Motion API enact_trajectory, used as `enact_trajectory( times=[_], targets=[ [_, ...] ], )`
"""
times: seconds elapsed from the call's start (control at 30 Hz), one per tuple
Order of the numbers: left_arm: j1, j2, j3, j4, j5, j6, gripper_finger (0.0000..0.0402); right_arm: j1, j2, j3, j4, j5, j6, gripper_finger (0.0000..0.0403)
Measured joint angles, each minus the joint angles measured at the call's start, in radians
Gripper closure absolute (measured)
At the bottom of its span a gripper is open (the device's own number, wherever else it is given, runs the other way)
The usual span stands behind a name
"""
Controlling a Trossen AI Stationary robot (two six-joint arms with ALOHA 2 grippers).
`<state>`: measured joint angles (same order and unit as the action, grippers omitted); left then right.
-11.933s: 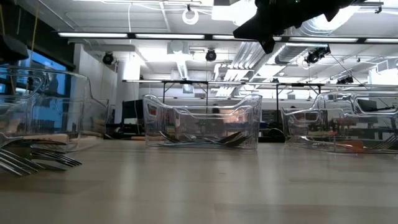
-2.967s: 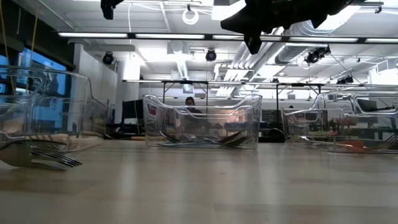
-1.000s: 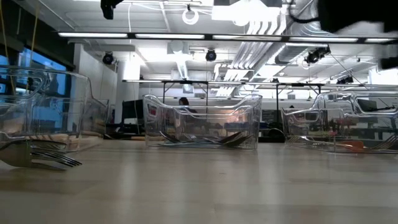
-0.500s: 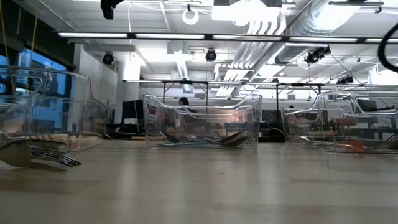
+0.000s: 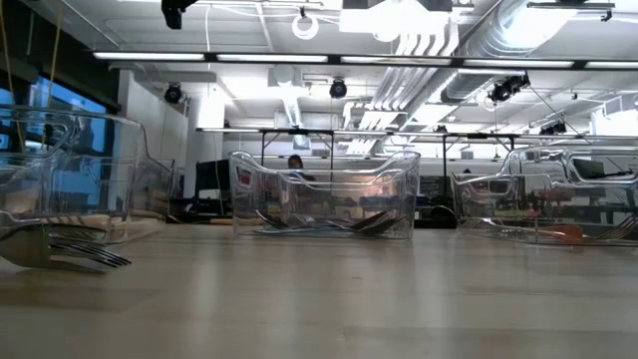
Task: Sort silverware by color (type)
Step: Put the light orange fork into the bottom left transparent bin
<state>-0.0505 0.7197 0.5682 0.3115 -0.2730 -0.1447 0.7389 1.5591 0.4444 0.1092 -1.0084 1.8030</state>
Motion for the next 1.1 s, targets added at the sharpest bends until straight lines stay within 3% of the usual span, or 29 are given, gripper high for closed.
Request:
enact_trajectory(
  times=[0.37,0.73,1.1],
  targets=[
    [0.000,0.000,0.000,0.000,-0.026,0.001,0.0216,0.090,0.184,0.085,0.013,-0.020,-0.085,0.0403],
    [0.000,0.000,0.000,0.000,-0.054,0.003,0.0216,0.119,0.192,0.088,0.008,0.045,-0.134,0.0403],
    [0.000,0.000,0.000,0.000,-0.054,0.000,0.0216,0.057,0.194,0.087,0.027,0.095,-0.178,0.0403]
  ],
)
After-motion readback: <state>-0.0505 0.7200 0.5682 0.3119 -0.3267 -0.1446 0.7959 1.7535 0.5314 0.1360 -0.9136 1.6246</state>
